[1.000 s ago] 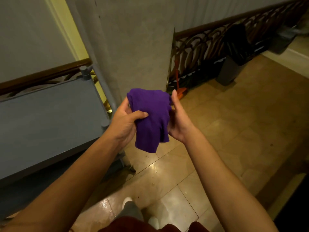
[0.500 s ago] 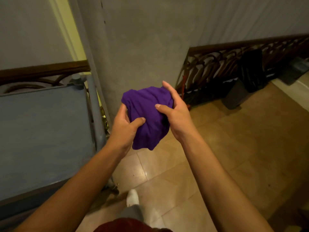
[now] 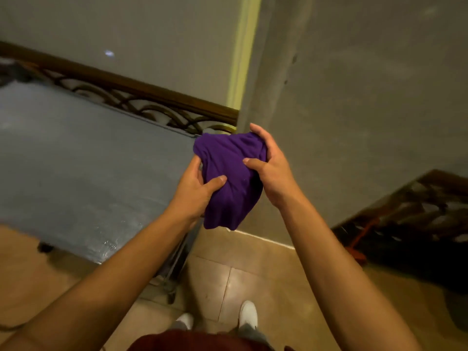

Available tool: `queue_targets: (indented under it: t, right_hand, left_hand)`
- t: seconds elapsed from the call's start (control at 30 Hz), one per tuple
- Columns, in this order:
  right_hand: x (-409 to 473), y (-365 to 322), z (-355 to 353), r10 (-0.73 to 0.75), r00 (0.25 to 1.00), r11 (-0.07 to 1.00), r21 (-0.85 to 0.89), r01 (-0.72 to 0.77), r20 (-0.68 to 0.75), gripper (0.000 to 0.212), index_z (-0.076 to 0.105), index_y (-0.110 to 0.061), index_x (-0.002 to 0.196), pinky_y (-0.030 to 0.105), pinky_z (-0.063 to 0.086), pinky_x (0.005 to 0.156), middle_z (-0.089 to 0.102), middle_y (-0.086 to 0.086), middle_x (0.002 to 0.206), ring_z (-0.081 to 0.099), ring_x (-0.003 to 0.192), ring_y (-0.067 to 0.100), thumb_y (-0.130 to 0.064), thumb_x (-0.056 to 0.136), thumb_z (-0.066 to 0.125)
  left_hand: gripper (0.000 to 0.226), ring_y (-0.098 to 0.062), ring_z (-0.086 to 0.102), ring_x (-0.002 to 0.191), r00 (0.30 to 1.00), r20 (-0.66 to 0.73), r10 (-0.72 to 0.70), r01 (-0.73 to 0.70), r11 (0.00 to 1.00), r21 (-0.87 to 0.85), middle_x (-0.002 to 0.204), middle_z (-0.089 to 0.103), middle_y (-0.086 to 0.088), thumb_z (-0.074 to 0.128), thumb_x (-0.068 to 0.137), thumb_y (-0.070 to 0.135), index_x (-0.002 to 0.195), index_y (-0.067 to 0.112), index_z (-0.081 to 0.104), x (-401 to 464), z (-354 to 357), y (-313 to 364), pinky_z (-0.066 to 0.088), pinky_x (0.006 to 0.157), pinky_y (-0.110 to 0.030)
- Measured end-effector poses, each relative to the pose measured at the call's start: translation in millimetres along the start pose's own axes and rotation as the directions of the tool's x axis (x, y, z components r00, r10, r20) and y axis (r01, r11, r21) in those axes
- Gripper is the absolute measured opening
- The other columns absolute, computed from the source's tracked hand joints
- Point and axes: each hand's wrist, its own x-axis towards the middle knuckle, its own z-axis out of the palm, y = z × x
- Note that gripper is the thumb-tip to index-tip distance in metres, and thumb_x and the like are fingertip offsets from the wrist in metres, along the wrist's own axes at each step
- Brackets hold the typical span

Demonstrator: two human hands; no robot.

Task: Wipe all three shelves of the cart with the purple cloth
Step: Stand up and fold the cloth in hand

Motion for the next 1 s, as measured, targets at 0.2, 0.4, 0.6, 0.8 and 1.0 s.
queue_targets:
  t: [0.2,0.4,0.6,0.8,1.0]
  right_hand:
    - [76.2,4.6,18.8,0.004,0.937,0.994,-0.101,0.033,0.349,0.074,0.055,-0.025,0.140,0.043,0.047,0.110,0.057,0.004,0.140,0.058,0.125,0.020,0.013,0.077,0.063]
    - [114.9,40.1,66.2,0.156,0.792,0.970,-0.243,-0.009,0.590,0.067,0.062,-0.035,0.127,0.025,0.052,0.094,0.062,-0.001,0.129,0.062,0.116,0.015,0.008,0.077,0.063]
    - [130.6,64.4,103.5,0.297,0.636,0.914,-0.405,0.028,0.713,0.058,0.061,-0.024,0.127,0.024,0.053,0.092,0.061,0.005,0.128,0.060,0.113,0.020,0.013,0.082,0.056]
    - [146.4,67.3,97.6,0.361,0.511,0.819,-0.527,0.227,0.781,0.045,0.064,-0.022,0.120,0.022,0.054,0.087,0.067,-0.004,0.109,0.064,0.101,0.018,0.003,0.083,0.063]
    - [145.7,61.5,93.5,0.225,0.441,0.420,-0.494,0.761,0.869,0.045,0.054,-0.034,0.133,0.044,0.042,0.099,0.067,0.005,0.127,0.055,0.119,0.033,-0.039,0.089,0.059]
  left_hand:
    - [0.069,-0.011,0.058,0.128,0.930,-0.367,0.033,-0.038,0.999,-0.007,0.141,0.059,0.005,0.071,0.084,0.004,0.142,0.029,0.043,10.1,7.0,-14.8,0.045,0.111,-0.043]
    - [0.069,-0.012,0.060,0.126,0.802,-0.589,-0.099,0.045,0.993,-0.105,0.141,0.059,0.005,0.065,0.091,-0.001,0.146,0.033,0.040,1.7,-7.4,-46.7,0.050,0.106,-0.047]
    - [0.058,-0.025,0.057,0.126,0.645,-0.754,-0.123,0.217,0.976,0.026,0.136,0.058,-0.006,0.067,0.091,0.000,0.143,0.011,0.043,-2.3,-5.7,-58.6,0.046,0.107,-0.040]
    - [0.039,-0.021,0.059,0.104,0.520,-0.854,-0.007,0.507,0.807,0.302,0.108,0.061,-0.001,0.071,0.088,0.022,0.123,0.012,0.055,0.3,21.6,-63.8,0.043,0.078,-0.020]
    - [0.075,-0.027,0.051,0.116,0.426,-0.902,0.064,0.886,0.174,0.431,0.121,0.058,-0.008,0.051,0.080,0.079,0.115,0.014,0.060,-1.6,23.1,-57.9,0.043,0.095,-0.044]
